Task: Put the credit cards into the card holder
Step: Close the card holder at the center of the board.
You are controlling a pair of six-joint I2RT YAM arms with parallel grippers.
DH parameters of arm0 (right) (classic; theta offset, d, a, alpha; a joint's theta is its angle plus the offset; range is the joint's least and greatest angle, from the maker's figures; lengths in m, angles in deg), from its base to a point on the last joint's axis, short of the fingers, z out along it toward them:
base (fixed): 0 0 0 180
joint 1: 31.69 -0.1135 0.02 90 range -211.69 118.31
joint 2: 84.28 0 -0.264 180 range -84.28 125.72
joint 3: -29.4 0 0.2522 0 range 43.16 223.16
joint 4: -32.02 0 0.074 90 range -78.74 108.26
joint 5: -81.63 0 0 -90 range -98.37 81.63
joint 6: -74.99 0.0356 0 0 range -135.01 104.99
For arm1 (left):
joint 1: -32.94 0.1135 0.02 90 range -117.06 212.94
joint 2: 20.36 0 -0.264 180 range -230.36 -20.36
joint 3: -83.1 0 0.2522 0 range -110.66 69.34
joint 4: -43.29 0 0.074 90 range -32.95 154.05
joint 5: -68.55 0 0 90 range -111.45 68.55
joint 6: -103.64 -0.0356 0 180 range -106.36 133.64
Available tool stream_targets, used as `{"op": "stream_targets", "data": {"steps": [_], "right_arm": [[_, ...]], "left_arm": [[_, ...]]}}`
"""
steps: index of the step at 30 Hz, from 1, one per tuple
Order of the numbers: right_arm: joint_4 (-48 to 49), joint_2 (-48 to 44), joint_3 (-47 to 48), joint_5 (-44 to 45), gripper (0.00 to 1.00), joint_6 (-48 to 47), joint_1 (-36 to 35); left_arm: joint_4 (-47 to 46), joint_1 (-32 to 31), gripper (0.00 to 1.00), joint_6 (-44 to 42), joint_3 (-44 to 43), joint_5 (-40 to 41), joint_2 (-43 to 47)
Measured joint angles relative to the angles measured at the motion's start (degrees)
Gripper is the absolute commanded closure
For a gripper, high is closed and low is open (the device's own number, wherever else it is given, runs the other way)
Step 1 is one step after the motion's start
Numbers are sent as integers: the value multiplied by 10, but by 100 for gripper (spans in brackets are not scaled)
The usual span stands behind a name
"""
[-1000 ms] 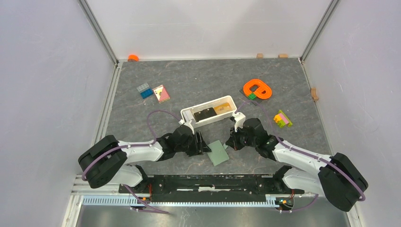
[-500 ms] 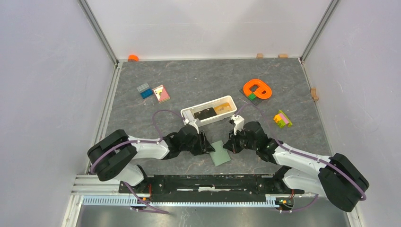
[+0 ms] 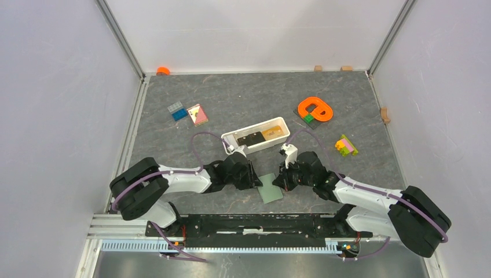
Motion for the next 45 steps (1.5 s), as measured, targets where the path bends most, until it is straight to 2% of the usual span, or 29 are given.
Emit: {"op": "stream_targets", "data": {"steps": [15,33,45], "right_arm": [[-12,1,5,38,100,-20,-30],[-54,18,39,116,100,-59,-89],[-63,17,43,137,100,-69,-106]], "left_arm": [[84,-11,68,-26,-56,28,-17],[91,-11,69,-30,-61,29,-21],[91,-11,68,-30,-61,29,-21]]}}
